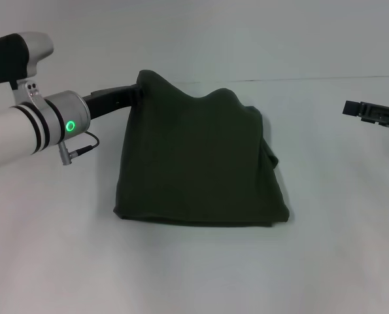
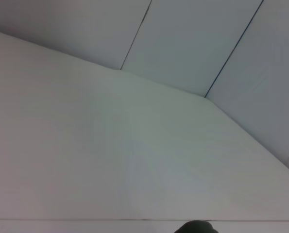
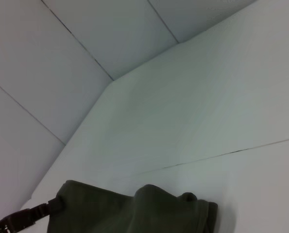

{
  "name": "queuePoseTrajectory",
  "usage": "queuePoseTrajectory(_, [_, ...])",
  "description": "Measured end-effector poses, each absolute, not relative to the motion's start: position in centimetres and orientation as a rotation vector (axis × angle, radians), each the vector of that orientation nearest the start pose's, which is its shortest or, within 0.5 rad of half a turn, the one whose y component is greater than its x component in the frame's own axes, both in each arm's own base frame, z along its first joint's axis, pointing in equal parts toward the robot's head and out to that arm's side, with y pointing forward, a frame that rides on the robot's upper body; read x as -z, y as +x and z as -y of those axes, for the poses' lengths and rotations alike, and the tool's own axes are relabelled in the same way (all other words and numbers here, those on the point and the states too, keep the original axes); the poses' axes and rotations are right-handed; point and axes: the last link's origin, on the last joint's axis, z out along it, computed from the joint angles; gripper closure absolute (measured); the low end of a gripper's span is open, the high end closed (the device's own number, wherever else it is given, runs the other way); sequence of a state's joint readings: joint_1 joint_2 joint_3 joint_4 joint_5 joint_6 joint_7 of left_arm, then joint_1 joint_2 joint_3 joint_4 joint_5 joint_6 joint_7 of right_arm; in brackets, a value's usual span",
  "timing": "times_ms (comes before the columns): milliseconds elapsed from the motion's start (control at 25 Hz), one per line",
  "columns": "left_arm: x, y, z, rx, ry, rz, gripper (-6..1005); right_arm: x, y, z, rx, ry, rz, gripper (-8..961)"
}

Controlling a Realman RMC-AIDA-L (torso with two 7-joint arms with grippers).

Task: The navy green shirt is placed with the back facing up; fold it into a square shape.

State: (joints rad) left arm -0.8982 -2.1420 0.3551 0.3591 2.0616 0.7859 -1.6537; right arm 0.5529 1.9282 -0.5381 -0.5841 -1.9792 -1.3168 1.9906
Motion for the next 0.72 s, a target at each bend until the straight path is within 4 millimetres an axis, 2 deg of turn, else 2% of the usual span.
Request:
queuePoseTrajectory(240, [3.7, -22.3, -45.1, 0.691, -2.062, 1.161, 806, -7.9, 31.2, -37.8, -0.789, -2.116, -1.404, 117])
queuePoseTrajectory(400, [2.7, -22.8, -45.2, 0.727, -2.009, 1.173, 790, -7.8, 31.2, -37.8, -0.789, -2.117, -1.402, 117])
queuePoseTrajectory(560, [1.1, -23.4, -44.6, 0.846, -1.965, 1.181, 703, -7.8, 31.2, -37.8, -0.792, -2.115, -1.402, 117])
queuePoseTrajectory(720, [-0.1, -23.4, -43.0, 1.0, -1.996, 1.167, 615, -8.0, 31.2, -37.9, -0.792, -2.114, -1.396, 117])
